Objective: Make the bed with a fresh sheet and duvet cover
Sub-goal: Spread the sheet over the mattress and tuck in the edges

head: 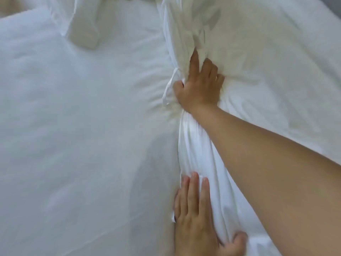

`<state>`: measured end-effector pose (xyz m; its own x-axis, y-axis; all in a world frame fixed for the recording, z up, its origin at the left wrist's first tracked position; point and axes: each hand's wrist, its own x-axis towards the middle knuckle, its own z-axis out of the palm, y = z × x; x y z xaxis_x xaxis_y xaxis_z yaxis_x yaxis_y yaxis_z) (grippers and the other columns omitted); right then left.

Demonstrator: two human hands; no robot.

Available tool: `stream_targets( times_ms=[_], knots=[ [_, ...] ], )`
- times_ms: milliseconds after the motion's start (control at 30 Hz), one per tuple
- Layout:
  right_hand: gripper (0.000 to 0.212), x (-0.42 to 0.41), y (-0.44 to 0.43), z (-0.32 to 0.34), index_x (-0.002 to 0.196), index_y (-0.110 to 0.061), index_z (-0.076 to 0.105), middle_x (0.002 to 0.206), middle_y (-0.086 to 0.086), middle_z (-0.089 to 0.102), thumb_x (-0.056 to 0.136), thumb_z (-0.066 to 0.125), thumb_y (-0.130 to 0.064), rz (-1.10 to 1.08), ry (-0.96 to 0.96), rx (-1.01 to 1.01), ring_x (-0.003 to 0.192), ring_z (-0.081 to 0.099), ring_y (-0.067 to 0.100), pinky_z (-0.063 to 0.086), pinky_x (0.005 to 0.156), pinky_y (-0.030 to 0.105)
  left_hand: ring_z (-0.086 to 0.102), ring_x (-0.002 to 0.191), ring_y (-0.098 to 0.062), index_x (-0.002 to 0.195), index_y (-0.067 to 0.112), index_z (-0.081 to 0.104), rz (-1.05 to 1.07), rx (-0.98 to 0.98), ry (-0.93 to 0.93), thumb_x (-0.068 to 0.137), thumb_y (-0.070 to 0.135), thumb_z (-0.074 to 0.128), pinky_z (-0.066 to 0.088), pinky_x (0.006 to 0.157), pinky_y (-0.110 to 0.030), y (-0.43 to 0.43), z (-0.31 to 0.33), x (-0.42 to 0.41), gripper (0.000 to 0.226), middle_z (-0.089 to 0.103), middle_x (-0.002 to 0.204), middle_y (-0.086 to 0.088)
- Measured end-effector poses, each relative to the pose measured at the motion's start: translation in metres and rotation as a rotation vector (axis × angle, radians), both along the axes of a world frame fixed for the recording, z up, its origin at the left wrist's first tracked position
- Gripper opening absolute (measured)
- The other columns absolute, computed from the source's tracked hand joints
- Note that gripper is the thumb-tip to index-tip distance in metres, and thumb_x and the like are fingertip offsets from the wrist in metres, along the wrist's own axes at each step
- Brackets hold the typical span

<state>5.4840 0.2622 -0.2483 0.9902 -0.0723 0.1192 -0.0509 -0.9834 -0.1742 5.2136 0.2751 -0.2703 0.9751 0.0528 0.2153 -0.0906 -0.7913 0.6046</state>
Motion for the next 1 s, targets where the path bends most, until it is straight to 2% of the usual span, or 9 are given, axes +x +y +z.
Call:
stream_targets(
  times_ms=[67, 267, 400, 500, 633, 733, 800, 900, 1000],
  knots=[
    [0.08, -0.013, -0.001, 0.01, 0.152, -0.022, -0.005, 0.15, 0.019, 0.019, 0.089, 0.037, -0.049, 0.054, 0.1, -0.055, 0.134, 0.024, 0.034, 0.021, 0.107, 0.052, 0.028, 0.139, -0.029, 0.142, 0.011, 0.027, -0.04, 0.054, -0.002, 0.059, 0.06, 0.052, 0.023, 0.112, -0.037, 0.001, -0.009, -0.003, 0.1, 0.036, 0.146, -0.014],
    [0.088, -0.109, -0.046, 0.03, 0.149, -0.033, -0.015, 0.158, 0.012, -0.014, 0.085, 0.031, -0.072, 0.156, 0.41, 0.012, 0.145, -0.01, 0.034, 0.0, 0.11, 0.062, 0.041, 0.132, -0.037, 0.135, 0.005, 0.045, 0.069, 0.15, 0.003, 0.065, 0.062, 0.044, 0.034, 0.106, -0.045, -0.001, -0.007, 0.004, 0.09, 0.047, 0.14, -0.018],
    [0.083, -0.188, -0.096, 0.033, 0.151, -0.033, -0.005, 0.16, 0.005, -0.006, 0.085, 0.027, -0.073, 0.117, 0.405, 0.195, 0.146, -0.008, 0.026, -0.006, 0.113, 0.055, 0.021, 0.143, -0.031, 0.145, 0.024, 0.036, 0.197, 0.115, 0.192, 0.057, 0.076, 0.031, 0.024, 0.114, -0.048, -0.008, 0.014, -0.002, 0.103, 0.026, 0.153, -0.016],
    [0.08, -0.262, -0.137, 0.035, 0.152, -0.027, -0.001, 0.16, 0.004, 0.001, 0.088, 0.026, -0.068, 0.124, 0.418, 0.212, 0.147, -0.003, 0.021, -0.003, 0.115, 0.05, 0.01, 0.145, -0.025, 0.149, 0.035, 0.02, 0.368, -0.119, 0.406, 0.062, 0.075, 0.041, 0.015, 0.116, -0.04, -0.03, 0.041, -0.036, 0.098, 0.01, 0.157, -0.011],
    [0.082, -0.356, -0.186, 0.058, 0.152, -0.027, 0.004, 0.154, 0.004, 0.02, 0.086, 0.029, -0.068, 0.129, 0.42, 0.198, 0.141, 0.017, 0.023, 0.017, 0.112, 0.045, 0.03, 0.138, -0.017, 0.149, 0.028, 0.019, 0.387, -0.547, 0.354, 0.065, 0.058, 0.052, 0.026, 0.113, -0.033, -0.075, 0.067, -0.105, 0.096, 0.03, 0.152, 0.001],
    [0.071, -0.421, -0.212, 0.071, 0.152, -0.024, 0.007, 0.146, 0.006, 0.033, 0.093, 0.037, -0.05, 0.018, 0.478, 0.391, 0.131, 0.035, 0.026, 0.033, 0.102, 0.038, 0.05, 0.123, -0.011, 0.129, 0.05, 0.035, 0.267, -0.819, 0.383, 0.068, 0.041, 0.059, 0.041, 0.104, -0.034, -0.129, 0.083, -0.129, 0.066, 0.052, 0.133, 0.014],
    [0.06, -0.44, -0.229, 0.072, 0.149, -0.023, 0.019, 0.143, 0.006, 0.044, 0.096, 0.04, -0.04, -0.144, 0.527, 0.606, 0.127, 0.045, 0.027, 0.038, 0.101, 0.034, 0.05, 0.124, -0.014, 0.133, 0.046, 0.035, 0.207, -0.821, 0.436, 0.07, 0.037, 0.057, 0.04, 0.105, -0.041, -0.154, 0.089, -0.127, 0.067, 0.05, 0.135, 0.013],
    [0.04, -0.431, -0.261, 0.08, 0.134, -0.017, 0.041, 0.125, 0.012, 0.059, 0.097, 0.044, -0.033, -0.303, 0.439, 0.628, 0.113, 0.055, 0.033, 0.042, 0.089, 0.036, 0.04, 0.132, -0.015, 0.142, 0.04, 0.025, 0.059, -0.864, 0.499, 0.083, 0.034, 0.055, 0.035, 0.11, -0.043, -0.172, 0.096, -0.129, 0.067, 0.037, 0.147, 0.01],
    [0.049, -0.44, -0.278, 0.094, 0.141, -0.019, 0.035, 0.137, 0.008, 0.051, 0.096, 0.046, -0.035, -0.264, 0.382, 0.693, 0.123, 0.048, 0.029, 0.037, 0.099, 0.037, 0.018, 0.144, -0.019, 0.148, 0.038, 0.015, 0.188, -0.58, 0.582, 0.085, 0.056, 0.05, 0.02, 0.117, -0.043, -0.163, 0.103, -0.181, 0.074, 0.014, 0.157, 0.002]
  ],
)
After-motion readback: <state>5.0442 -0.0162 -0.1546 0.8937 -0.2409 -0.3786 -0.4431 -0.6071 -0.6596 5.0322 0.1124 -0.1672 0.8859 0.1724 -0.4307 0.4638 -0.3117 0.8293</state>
